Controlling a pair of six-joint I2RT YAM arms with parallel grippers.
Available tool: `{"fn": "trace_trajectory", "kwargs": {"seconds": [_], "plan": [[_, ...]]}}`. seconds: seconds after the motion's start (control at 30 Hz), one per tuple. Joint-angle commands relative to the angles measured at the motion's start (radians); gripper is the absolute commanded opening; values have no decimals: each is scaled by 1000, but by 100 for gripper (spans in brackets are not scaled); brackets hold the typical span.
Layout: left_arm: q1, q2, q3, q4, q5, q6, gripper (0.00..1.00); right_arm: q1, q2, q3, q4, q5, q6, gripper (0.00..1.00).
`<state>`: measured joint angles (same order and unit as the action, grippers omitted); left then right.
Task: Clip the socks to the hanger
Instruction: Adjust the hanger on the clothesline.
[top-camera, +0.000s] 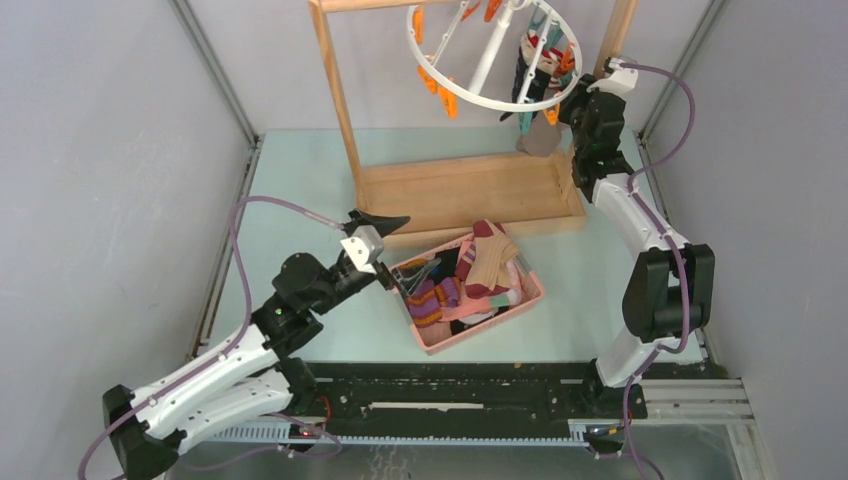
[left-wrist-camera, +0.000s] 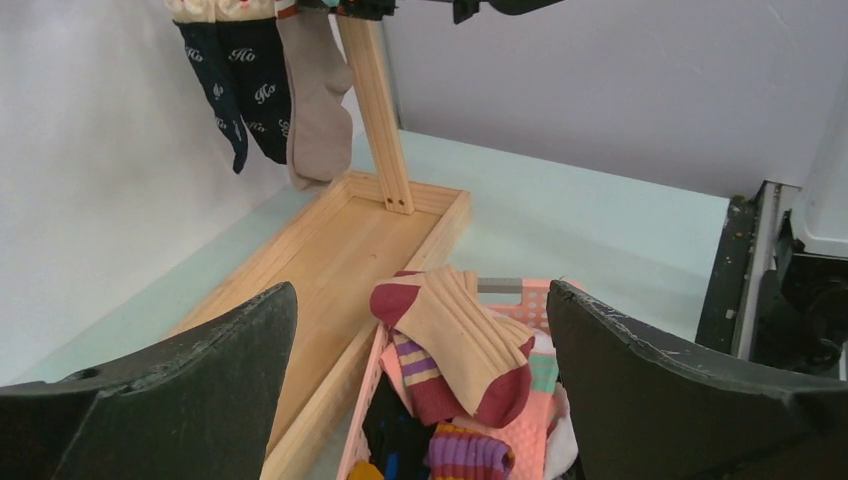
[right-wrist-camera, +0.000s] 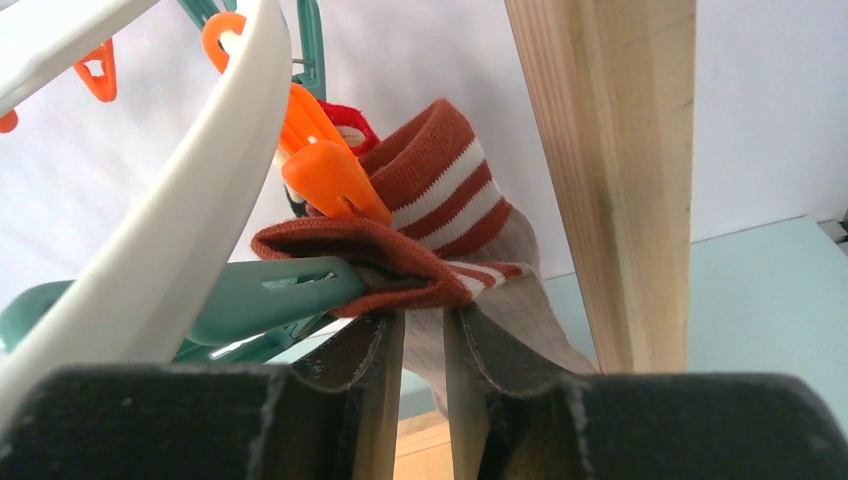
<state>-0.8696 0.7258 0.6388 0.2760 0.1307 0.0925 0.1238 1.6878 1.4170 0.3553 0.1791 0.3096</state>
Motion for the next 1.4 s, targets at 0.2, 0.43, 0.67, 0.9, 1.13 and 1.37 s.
{"fn": "trace_trajectory", "kwargs": {"seconds": [0.2, 0.43, 0.67, 0.9, 1.13, 1.37], "plan": [[150, 98, 125, 164, 169, -143, 98, -13, -16, 46, 3, -7, 5, 29], [293, 210, 225, 244, 251, -320, 97, -8, 30, 138, -38, -16, 2, 29], [312, 229, 219, 284, 268, -371, 97, 2, 85, 204, -67, -17, -8, 30], [320, 212, 199, 285, 261, -384, 97, -6, 51, 143, -68, -33, -17, 33], [321, 195, 162, 299, 257, -400, 97, -12, -90, -46, -18, -55, -37, 43], [321, 157, 125, 301, 242, -402, 98, -12, -190, -118, -39, -112, -25, 47]]}}
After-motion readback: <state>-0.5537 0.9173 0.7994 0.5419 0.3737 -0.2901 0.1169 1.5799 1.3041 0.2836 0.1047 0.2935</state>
